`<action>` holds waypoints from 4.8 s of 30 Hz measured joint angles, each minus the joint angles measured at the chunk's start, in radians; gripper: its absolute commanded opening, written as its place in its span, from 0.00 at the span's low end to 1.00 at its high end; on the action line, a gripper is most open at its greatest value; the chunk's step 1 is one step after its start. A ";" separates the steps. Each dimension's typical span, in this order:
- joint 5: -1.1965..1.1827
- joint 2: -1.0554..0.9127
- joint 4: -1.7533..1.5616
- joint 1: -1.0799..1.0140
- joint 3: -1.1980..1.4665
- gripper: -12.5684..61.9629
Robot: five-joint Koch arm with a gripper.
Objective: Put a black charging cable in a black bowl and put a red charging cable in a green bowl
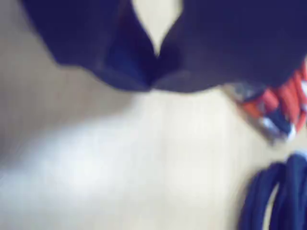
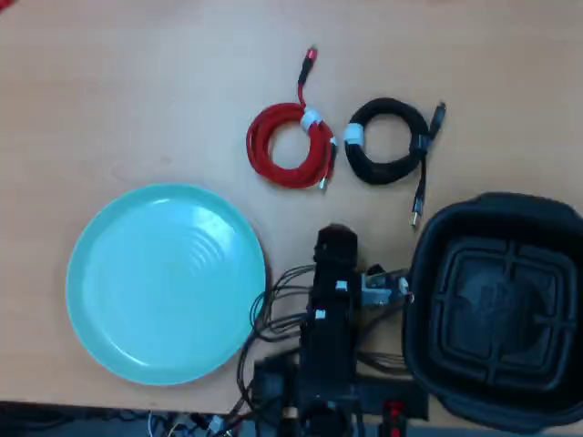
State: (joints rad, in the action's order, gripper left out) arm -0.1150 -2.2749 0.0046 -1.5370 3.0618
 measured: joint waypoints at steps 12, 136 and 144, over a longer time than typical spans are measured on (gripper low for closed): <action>0.029 0.000 0.411 0.106 -0.396 0.10; -0.198 0.741 1.470 -0.106 -1.845 0.08; -0.198 0.472 1.479 -0.293 -1.845 0.08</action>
State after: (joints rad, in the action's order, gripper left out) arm -0.3129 -1.8024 1.4834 -1.8300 1.2164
